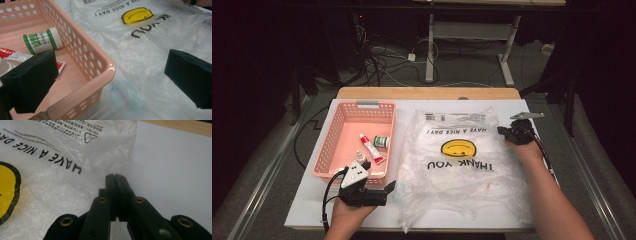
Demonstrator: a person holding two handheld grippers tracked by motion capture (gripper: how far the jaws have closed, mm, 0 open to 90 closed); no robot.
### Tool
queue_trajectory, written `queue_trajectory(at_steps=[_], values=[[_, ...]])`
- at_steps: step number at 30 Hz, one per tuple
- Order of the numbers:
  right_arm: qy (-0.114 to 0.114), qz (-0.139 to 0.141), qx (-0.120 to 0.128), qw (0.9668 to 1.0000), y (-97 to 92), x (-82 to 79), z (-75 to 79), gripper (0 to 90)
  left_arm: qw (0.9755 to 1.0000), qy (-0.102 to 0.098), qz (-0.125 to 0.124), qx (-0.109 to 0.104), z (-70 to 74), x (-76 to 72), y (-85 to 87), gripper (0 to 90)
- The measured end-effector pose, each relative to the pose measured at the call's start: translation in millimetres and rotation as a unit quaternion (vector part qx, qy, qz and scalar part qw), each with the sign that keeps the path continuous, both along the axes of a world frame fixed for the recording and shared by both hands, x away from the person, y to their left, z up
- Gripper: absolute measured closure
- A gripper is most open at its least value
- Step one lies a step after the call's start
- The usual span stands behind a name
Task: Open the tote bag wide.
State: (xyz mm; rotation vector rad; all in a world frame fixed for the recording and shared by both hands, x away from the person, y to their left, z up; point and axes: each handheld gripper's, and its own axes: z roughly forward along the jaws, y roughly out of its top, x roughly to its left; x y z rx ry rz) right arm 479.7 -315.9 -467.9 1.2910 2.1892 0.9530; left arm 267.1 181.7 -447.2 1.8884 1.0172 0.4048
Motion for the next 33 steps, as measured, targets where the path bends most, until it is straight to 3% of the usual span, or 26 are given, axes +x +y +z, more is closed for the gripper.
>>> queue_trajectory(at_steps=[1,3,4,5,7,8,9,11,13,15,16,17,18,19,20,23,25,26,27,28,29,33], values=[[-0.006,-0.031,-0.006,0.9995,-10.1,3.8,2.1,90.0,1.0,-0.001,0.0,0.0,0.3,-0.1,-0.1,0.0],[-0.008,-0.044,-0.006,0.999,-16.7,6.1,2.8,90.0,1.0,-0.003,0.004,0.005,1.1,-0.2,0.3,0.0],[-0.013,-0.073,-0.008,0.9972,-30.1,9.9,4.3,90.0,0.9999,-0.003,0.01,0.009,1.5,0.1,0.8,0.0],[-0.013,-0.073,-0.008,0.9972,-30.1,9.9,4.3,90.0,0.9999,-0.002,0.011,0.006,2.0,0.7,1.8,0.0],[-0.011,-0.106,-0.006,0.9943,-50.4,12.5,6.2,90.0,0.9999,0.001,0.01,0.001,3.1,1.6,3.5,0.0],[-0.008,-0.116,-0.001,0.9933,-56.7,12.0,6.9,83.7,0.9999,-0.001,0.012,0.004,4.2,1.3,3.8,0.0],[-0.005,-0.122,0.009,0.9925,-62.4,10.3,8.1,83.7,0.9999,-0.003,0.011,0.007,5.8,1.1,4.2,0.0],[-0.004,-0.123,0.015,0.9923,-66.4,7.5,9.9,70.5,1.0,-0.001,0.003,0.006,9.4,1.1,5.1,0.0],[-0.019,-0.109,0.009,0.9938,-70.4,-9.9,19.5,62.1,1.0,0.004,-0.003,0.002,12.0,-0.3,5.9,0.0],[-0.03,-0.096,0.022,0.9947,-69.2,-30.3,25.2,60.9,0.9999,0.005,-0.009,0.01,12.4,-5.6,5.2,0.0],[-0.03,-0.096,0.022,0.9947,-69.2,-30.3,25.2,60.9,0.9999,0.003,-0.01,0.013,12.0,-9.1,4.5,0.0],[-0.033,-0.087,0.025,0.9953,-66.9,-42.6,27.6,60.0,0.9998,-0.002,-0.012,0.014,11.4,-12.5,4.5,0.0],[-0.047,-0.069,0.033,0.9959,-60.9,-70.1,32.0,59.6,0.9998,-0.006,-0.012,0.011,10.7,-15.1,4.3,0.0],[-0.047,-0.069,0.033,0.9959,-60.9,-70.1,32.0,59.6,0.9998,-0.008,-0.015,0.005,10.5,-16.4,4.3,0.0],[-0.054,-0.053,0.042,0.9963,-54.4,-96.9,34.1,58.8,0.9998,-0.01,-0.017,-0.003,11.0,-16.9,4.3,0.0],[-0.06,-0.042,0.039,0.9965,-48.2,-120.4,35.5,57.3,0.9996,-0.025,-0.014,-0.007,13.7,-18.4,5.5,0.0],[-0.058,-0.038,0.05,0.9964,-43.9,-140.5,35.7,53.2,0.9994,-0.029,-0.009,-0.013,13.0,-19.5,7.4,0.0],[-0.053,-0.032,0.062,0.9961,-39.6,-158.2,33.9,48.2,0.9995,-0.029,-0.009,-0.013,12.1,-19.6,8.2,0.0],[-0.053,-0.032,0.062,0.9961,-39.6,-158.2,33.9,48.2,0.9995,-0.027,-0.009,-0.013,11.0,-19.1,8.8,0.0],[-0.042,-0.022,0.069,0.9965,-34.4,-171.8,29.6,40.8,0.9996,-0.025,-0.01,-0.011,10.0,-18.3,9.3,0.0],[-0.04,-0.019,0.073,0.9964,-32.5,-177.8,27.3,39.6,0.9996,-0.024,-0.009,-0.012,9.3,-17.1,9.4,0.0],[-0.019,-0.004,0.053,0.9984,-22.3,-194.9,18.2,34.6,0.9995,-0.026,-0.012,-0.014,9.8,-14.1,7.7,0.0]])
